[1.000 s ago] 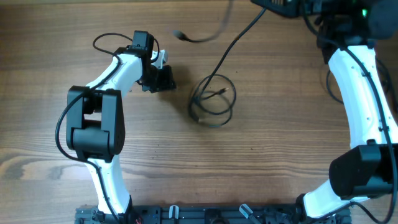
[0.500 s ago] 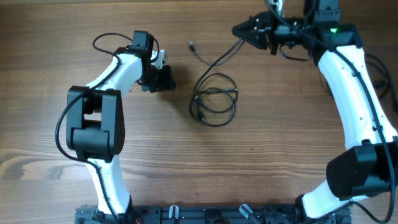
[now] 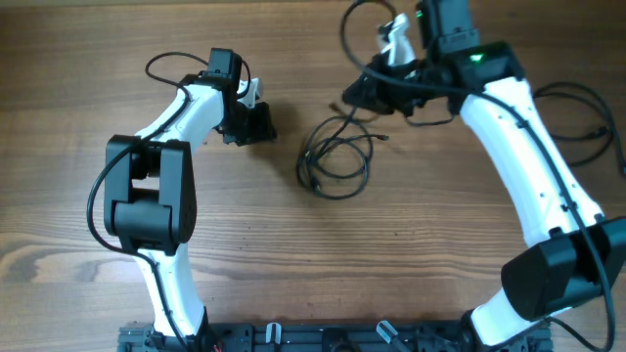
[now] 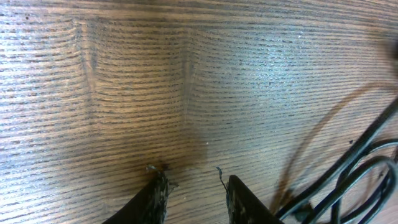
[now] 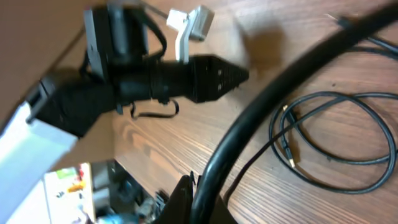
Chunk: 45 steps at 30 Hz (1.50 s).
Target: Untangle cables
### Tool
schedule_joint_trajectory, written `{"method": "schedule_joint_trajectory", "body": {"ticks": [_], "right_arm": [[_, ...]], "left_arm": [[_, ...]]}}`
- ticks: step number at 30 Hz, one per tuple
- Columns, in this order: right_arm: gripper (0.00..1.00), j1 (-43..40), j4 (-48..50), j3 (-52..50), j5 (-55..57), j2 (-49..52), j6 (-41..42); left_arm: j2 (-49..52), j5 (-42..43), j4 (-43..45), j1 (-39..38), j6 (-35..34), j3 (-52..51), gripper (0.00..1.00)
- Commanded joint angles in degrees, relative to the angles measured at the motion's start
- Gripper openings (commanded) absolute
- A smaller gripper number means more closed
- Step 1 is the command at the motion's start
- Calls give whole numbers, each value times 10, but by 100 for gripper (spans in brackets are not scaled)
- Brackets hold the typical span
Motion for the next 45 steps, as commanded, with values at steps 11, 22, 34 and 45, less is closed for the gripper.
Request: {"method": "schedule_joint_trajectory", "body": {"ticks": [11, 22, 34, 45], "right_arm": [[4, -37, -19, 4, 129, 2, -44], [4, -85, -26, 4, -5, 2, -178], [4, -73, -15, 4, -22, 2, -146], [4, -73, 24, 4, -62, 2, -87]], "left_arm": [[-63, -11, -49, -2, -3, 2, 29], [-191, 115, -35, -17, -3, 2, 51], [-192, 285, -16, -33, 24, 2, 52], [-197, 295, 83, -109, 40, 2, 61]]}}
